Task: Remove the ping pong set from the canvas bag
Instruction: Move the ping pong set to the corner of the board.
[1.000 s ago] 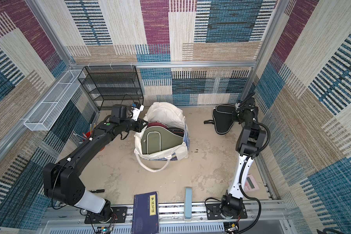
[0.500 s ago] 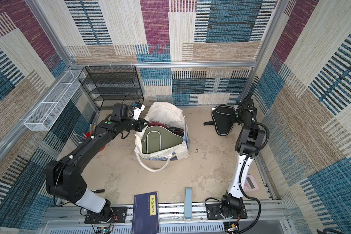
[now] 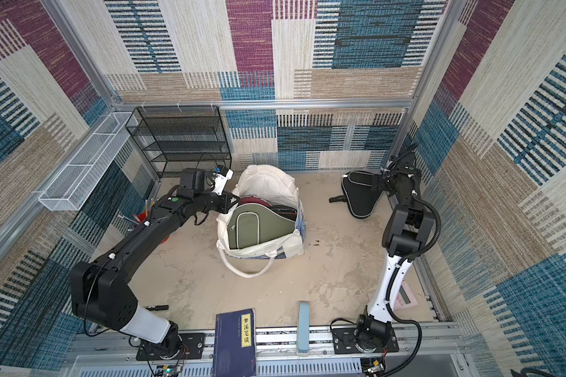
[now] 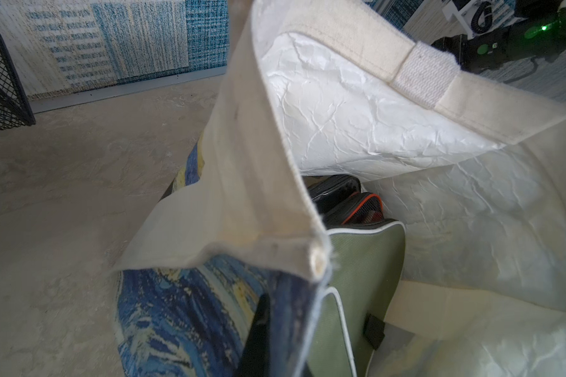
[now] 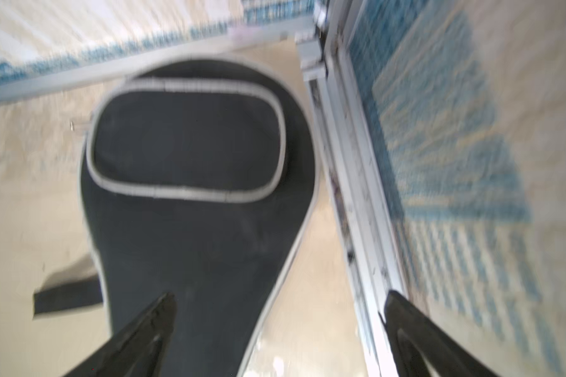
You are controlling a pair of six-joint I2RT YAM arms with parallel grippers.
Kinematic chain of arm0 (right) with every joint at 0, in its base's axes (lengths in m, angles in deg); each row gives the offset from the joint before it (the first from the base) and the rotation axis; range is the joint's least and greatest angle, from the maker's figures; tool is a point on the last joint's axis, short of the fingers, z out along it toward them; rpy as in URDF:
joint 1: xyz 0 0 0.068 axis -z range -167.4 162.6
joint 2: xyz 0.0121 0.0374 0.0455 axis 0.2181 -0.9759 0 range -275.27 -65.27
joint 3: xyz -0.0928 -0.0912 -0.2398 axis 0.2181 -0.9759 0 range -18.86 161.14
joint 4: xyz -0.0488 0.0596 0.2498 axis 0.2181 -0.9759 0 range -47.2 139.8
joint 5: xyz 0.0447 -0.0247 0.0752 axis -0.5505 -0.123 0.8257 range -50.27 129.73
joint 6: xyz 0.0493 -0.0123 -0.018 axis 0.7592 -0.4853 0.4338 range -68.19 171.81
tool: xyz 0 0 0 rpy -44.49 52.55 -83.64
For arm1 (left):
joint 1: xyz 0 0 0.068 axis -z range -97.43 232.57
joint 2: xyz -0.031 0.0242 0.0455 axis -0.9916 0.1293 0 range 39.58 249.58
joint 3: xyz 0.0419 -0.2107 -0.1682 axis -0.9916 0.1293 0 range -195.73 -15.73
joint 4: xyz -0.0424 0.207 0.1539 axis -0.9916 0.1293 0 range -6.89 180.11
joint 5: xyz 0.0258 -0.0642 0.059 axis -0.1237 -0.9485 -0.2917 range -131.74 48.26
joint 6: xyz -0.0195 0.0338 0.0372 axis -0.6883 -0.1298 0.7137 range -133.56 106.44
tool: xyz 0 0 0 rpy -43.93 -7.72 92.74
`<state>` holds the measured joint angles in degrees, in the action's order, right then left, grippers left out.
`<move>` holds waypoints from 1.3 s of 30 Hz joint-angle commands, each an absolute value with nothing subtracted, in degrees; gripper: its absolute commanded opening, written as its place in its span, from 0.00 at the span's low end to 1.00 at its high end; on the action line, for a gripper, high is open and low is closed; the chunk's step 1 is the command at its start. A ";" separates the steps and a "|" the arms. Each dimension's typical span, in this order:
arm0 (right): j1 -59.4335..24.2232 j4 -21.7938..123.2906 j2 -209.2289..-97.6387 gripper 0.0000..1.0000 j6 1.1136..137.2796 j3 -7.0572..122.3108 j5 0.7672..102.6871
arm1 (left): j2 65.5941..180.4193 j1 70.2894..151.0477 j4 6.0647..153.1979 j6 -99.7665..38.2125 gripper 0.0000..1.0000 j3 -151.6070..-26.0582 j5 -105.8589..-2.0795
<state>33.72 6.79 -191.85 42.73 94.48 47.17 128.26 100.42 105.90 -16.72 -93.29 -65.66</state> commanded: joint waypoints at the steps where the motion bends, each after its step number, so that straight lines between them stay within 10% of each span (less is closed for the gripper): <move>1: 33.65 14.84 -183.27 0.99 45.12 82.38 50.41 | 127.06 100.45 105.15 -15.42 0.00 -92.82 -67.16; 9: 28.04 28.94 -157.23 0.99 49.47 55.72 54.91 | 125.10 100.52 105.26 -15.32 0.00 -91.93 -66.73; 21: 3.23 28.79 -135.04 0.99 47.39 48.10 63.98 | 122.97 100.54 104.17 -15.79 0.00 -90.87 -65.72; 39: -23.26 6.74 -162.25 0.99 31.50 79.39 60.29 | 120.55 100.76 106.88 -14.67 0.00 -92.53 -64.35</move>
<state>-23.06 9.81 -159.46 35.30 77.75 59.19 121.86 100.68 108.59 -16.74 -91.36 -62.78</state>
